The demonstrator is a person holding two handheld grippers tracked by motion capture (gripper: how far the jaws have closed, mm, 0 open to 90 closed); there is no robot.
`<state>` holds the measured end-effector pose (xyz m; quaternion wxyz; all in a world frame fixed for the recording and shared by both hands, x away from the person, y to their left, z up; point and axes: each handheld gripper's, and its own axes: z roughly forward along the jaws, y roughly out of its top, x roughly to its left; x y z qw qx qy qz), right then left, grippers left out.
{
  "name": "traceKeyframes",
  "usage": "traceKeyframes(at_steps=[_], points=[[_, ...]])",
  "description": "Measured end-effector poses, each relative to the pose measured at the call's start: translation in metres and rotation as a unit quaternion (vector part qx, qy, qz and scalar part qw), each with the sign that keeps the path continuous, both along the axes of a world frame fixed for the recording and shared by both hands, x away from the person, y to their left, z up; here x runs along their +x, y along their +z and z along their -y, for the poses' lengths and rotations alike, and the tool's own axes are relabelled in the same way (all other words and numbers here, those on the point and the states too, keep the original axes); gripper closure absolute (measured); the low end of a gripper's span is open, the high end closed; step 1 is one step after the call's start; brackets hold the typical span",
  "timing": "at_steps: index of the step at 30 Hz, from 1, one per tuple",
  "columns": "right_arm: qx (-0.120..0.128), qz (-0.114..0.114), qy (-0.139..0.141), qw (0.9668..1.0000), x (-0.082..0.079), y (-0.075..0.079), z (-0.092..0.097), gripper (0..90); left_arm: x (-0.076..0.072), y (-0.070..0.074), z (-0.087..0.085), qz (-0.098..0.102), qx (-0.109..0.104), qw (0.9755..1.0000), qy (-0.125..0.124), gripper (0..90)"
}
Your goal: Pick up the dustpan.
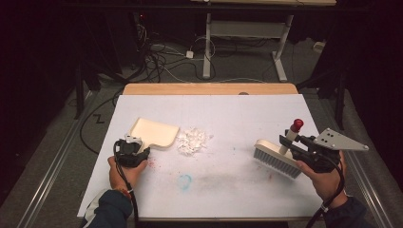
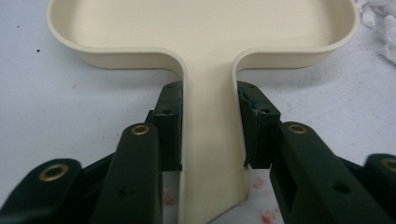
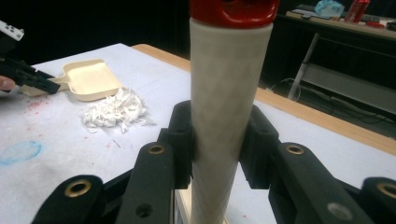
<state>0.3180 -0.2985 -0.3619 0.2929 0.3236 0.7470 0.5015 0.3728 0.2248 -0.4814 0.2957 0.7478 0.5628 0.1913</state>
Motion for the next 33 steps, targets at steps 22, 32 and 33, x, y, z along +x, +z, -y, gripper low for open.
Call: traceKeyframes(at_steps=[22,32,33], points=[[-0.003,-0.001,-0.007,1.0000,0.002,-0.001,0.003,70.0,-0.052,0.066,-0.016,0.034,0.067,0.9930,-0.092,63.9],[-0.012,-0.010,-0.011,0.9998,0.004,-0.004,-0.001,70.0,-0.080,0.050,-0.012,-0.035,0.057,0.9856,-0.155,63.8],[-0.012,-0.010,-0.011,0.9998,0.004,-0.004,-0.001,70.0,-0.081,0.047,-0.010,-0.042,0.059,0.9842,-0.161,63.8]])
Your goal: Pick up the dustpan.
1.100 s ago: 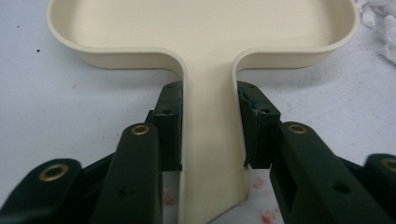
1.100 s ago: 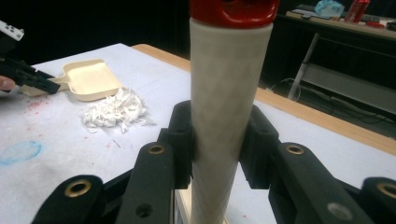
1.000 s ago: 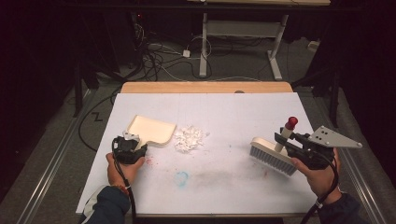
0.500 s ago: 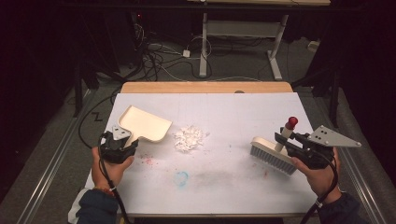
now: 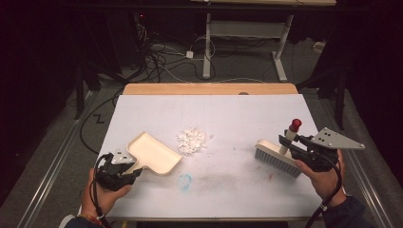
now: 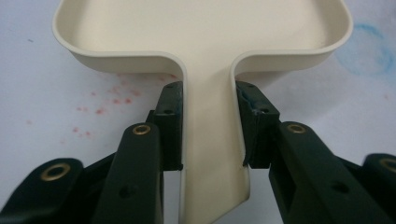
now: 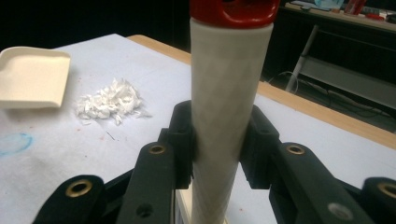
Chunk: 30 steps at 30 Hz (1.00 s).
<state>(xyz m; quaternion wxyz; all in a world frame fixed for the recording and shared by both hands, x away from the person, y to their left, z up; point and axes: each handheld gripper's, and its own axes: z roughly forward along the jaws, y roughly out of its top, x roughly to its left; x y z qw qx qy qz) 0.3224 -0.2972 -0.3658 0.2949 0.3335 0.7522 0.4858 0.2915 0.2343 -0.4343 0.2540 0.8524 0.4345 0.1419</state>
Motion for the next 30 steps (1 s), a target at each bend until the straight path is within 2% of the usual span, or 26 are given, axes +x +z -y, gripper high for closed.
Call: traceKeyframes(at_steps=[4,8,16,21,30], points=[[0.001,0.002,-0.001,1.0000,0.002,-0.002,-0.001,70.0,-0.002,-0.009,0.011,-0.019,0.007,0.9994,-0.027,63.7],[0.007,0.001,-0.005,1.0000,0.006,-0.005,-0.001,70.1,-0.002,-0.007,0.015,-0.018,0.008,0.9992,-0.036,63.7],[0.020,-0.007,-0.012,0.9997,0.020,-0.009,-0.006,70.1,0.000,-0.010,0.016,-0.022,0.010,0.9989,-0.040,63.6],[0.012,0.002,-0.014,0.9998,0.024,-0.008,-0.010,70.1,0.002,-0.012,0.015,-0.025,0.008,0.9988,-0.041,63.5],[0.017,0.009,-0.017,0.9997,0.035,-0.005,-0.020,70.1,0.002,-0.013,0.015,-0.029,0.010,0.9987,-0.041,63.5]])
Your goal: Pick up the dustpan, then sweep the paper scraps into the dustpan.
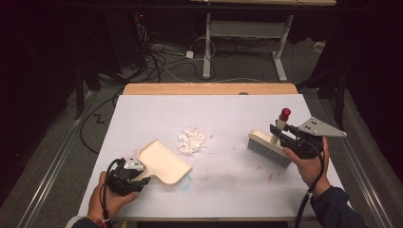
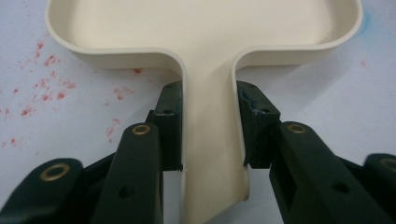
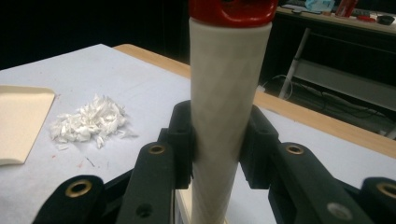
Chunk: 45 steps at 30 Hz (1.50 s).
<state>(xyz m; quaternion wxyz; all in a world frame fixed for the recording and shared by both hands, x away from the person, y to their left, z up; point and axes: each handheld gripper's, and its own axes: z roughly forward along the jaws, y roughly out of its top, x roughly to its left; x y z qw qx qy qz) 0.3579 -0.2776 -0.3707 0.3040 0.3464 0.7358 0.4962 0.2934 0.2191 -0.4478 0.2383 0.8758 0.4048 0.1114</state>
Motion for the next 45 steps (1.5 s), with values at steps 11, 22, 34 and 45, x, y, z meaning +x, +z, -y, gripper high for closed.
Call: traceKeyframes(at_steps=[11,22,34,45], points=[[-0.008,0.005,-0.010,0.9999,0.025,-0.001,-0.011,70.1,0.004,-0.001,0.003,-0.005,-0.002,1.0000,-0.004,63.5],[-0.003,0.010,-0.013,0.9999,0.043,0.000,-0.018,70.2,0.007,-0.002,0.006,-0.007,0.005,0.9999,-0.008,63.4],[0.031,0.009,0.000,0.9995,0.084,0.007,-0.052,70.2,0.013,-0.003,0.008,-0.012,0.003,0.9999,-0.011,63.4],[0.040,0.004,-0.015,0.9991,0.120,-0.001,-0.103,70.1,0.015,-0.004,0.009,-0.012,0.009,0.9997,-0.017,63.4]])
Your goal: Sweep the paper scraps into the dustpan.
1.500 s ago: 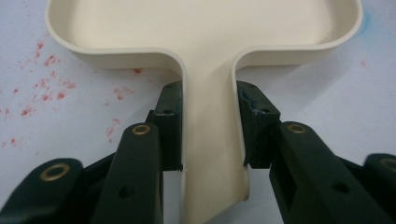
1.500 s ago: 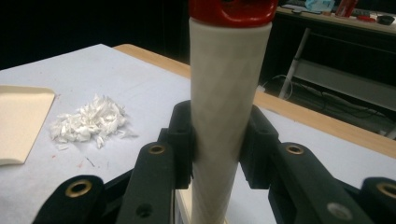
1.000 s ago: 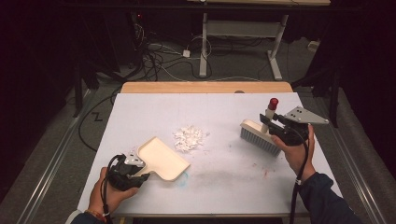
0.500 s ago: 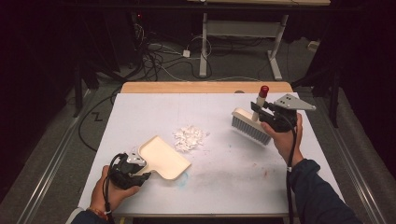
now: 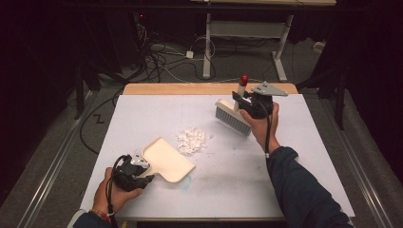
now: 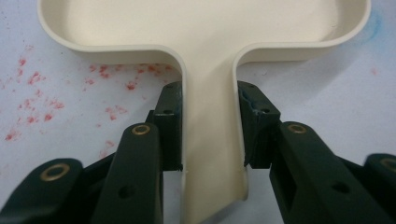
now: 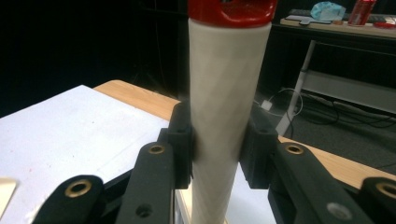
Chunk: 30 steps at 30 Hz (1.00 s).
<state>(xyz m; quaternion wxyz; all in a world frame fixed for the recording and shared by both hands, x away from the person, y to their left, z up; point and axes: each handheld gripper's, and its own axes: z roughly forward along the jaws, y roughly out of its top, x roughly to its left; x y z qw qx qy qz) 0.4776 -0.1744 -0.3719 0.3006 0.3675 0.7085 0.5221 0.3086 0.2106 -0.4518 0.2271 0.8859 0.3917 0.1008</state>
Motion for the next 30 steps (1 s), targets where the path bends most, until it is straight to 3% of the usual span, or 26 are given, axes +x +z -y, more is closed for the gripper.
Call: traceKeyframes(at_steps=[3,14,17,21,30], points=[[-0.018,0.003,-0.007,0.9998,0.006,-0.007,-0.023,70.2,0.001,0.000,0.001,-0.001,0.004,1.0000,-0.003,63.5],[-0.016,0.006,-0.010,0.9998,0.009,-0.015,-0.066,70.2,0.004,0.001,-0.001,-0.017,-0.003,0.9999,-0.001,63.4],[-0.015,0.004,-0.001,0.9999,0.003,-0.017,-0.077,69.8,0.003,-0.001,-0.002,-0.018,-0.004,0.9998,0.000,63.4],[-0.016,-0.003,0.033,0.9993,-0.013,-0.022,-0.094,67.0,0.002,-0.003,-0.002,-0.019,-0.002,0.9998,0.002,63.3],[-0.013,-0.005,0.081,0.9966,-0.042,-0.023,-0.112,67.4,0.001,-0.003,0.001,-0.015,0.006,0.9999,0.002,63.3]])
